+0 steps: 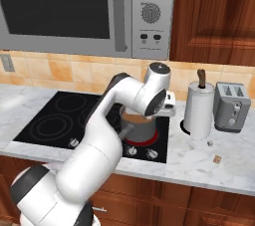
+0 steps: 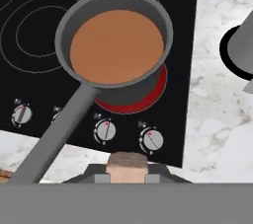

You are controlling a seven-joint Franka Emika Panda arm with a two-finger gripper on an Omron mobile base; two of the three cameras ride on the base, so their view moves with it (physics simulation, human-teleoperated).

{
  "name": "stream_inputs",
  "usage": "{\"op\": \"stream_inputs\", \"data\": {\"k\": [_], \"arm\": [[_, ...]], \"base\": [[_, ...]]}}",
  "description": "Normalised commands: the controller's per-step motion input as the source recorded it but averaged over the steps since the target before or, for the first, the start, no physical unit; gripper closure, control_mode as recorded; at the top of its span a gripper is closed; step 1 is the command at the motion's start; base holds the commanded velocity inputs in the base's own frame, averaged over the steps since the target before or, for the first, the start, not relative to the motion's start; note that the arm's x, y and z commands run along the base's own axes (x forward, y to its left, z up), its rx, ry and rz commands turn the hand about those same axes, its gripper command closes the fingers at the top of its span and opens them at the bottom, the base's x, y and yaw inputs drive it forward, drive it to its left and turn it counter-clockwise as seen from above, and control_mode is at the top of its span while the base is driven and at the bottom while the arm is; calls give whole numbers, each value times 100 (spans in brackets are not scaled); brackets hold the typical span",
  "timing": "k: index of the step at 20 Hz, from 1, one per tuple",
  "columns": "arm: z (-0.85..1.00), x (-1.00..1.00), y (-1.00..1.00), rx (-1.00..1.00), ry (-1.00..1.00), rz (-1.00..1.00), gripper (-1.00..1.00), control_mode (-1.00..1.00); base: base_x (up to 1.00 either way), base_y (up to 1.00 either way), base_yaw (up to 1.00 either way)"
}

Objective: Pick up the sugar cube(s) and place them in the saucepan with hot chocolate.

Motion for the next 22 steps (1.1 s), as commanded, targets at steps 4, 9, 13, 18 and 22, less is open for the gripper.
{"op": "stream_inputs", "data": {"k": [4,9,13,18,22], "arm": [[0,40,57,-2,2,0,100,-100],[0,13,10,0,0,0,100,-100],[-1,24,2,0,0,0,100,-100],[0,40,16,0,0,0,100,-100],[0,18,10,0,0,0,100,-100]], "base": [[0,0,0],[0,0,0],[0,0,0],[0,0,0],[0,0,0]]}}
